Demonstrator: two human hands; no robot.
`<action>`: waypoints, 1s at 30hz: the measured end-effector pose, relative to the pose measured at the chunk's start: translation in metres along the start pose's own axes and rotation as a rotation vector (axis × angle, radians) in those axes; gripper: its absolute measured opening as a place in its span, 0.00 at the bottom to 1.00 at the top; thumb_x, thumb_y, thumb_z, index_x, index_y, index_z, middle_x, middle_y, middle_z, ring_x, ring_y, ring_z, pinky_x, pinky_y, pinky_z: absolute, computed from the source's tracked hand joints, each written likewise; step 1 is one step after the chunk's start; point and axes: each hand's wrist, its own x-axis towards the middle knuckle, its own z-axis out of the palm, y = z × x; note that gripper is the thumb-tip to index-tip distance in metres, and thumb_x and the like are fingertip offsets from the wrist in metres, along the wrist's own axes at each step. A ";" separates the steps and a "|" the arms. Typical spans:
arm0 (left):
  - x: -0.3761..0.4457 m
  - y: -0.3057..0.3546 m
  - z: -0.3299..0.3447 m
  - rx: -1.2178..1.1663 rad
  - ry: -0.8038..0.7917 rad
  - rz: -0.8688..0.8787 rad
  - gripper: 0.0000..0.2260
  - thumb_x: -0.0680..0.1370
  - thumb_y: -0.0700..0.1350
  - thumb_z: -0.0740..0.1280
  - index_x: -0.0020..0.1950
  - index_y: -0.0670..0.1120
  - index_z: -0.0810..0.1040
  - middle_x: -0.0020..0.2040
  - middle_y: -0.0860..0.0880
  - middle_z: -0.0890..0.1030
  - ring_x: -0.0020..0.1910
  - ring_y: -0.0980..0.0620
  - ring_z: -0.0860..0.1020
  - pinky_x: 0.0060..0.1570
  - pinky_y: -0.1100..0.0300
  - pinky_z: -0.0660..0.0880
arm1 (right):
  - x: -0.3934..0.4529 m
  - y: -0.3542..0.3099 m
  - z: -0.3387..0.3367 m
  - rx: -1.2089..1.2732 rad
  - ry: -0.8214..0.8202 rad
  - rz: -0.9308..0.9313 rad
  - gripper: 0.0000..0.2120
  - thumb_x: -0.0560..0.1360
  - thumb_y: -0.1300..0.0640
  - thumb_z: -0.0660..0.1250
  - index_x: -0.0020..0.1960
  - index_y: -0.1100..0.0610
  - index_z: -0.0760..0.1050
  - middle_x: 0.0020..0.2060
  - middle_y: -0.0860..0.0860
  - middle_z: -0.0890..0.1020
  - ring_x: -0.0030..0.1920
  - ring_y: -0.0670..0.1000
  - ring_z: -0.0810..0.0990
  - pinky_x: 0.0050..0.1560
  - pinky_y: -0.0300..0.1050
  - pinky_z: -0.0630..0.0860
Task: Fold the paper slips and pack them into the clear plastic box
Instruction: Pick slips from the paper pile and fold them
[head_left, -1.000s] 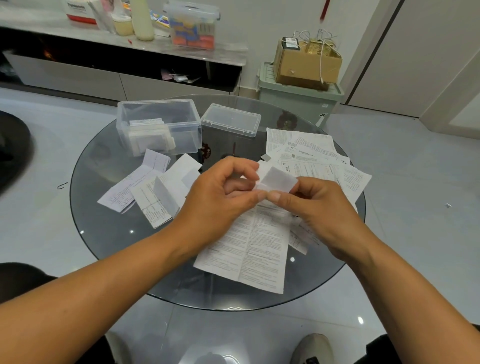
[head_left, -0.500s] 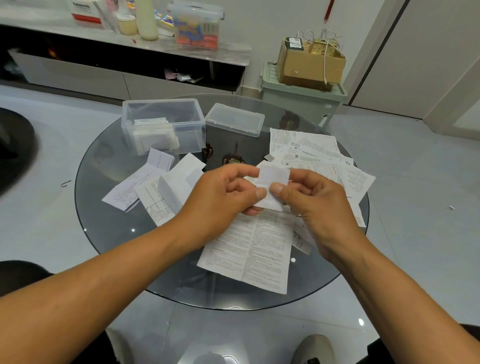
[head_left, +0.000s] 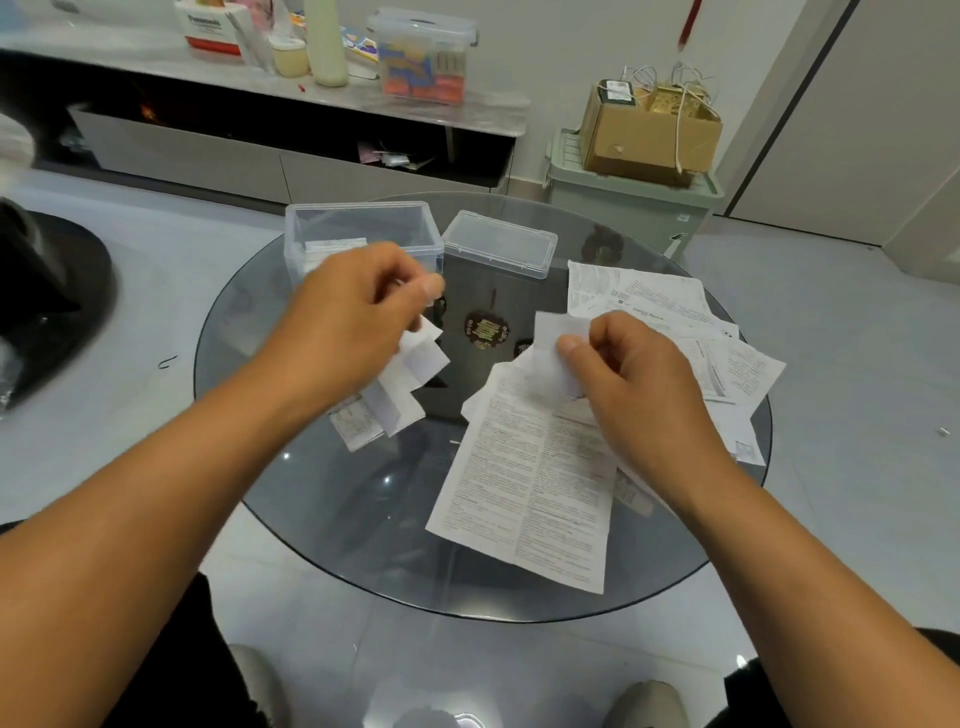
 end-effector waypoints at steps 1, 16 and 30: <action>0.002 -0.003 -0.010 0.106 0.022 -0.031 0.10 0.79 0.59 0.67 0.48 0.53 0.78 0.40 0.51 0.83 0.36 0.52 0.79 0.36 0.56 0.74 | 0.002 -0.001 0.000 -0.141 -0.007 -0.044 0.11 0.82 0.46 0.65 0.45 0.51 0.75 0.38 0.43 0.80 0.38 0.46 0.77 0.41 0.47 0.75; -0.006 -0.034 -0.032 0.158 -0.342 -0.373 0.30 0.70 0.45 0.81 0.69 0.53 0.74 0.57 0.52 0.77 0.45 0.49 0.83 0.36 0.59 0.77 | 0.001 -0.017 0.034 0.103 -0.183 0.027 0.11 0.83 0.47 0.65 0.45 0.50 0.80 0.32 0.51 0.83 0.31 0.45 0.78 0.38 0.45 0.73; -0.012 -0.036 -0.005 0.312 -0.284 -0.246 0.28 0.70 0.46 0.81 0.63 0.57 0.71 0.56 0.52 0.75 0.53 0.49 0.77 0.45 0.57 0.73 | -0.002 -0.018 0.048 0.314 -0.305 0.129 0.05 0.82 0.52 0.68 0.53 0.53 0.80 0.35 0.51 0.86 0.36 0.53 0.87 0.45 0.52 0.85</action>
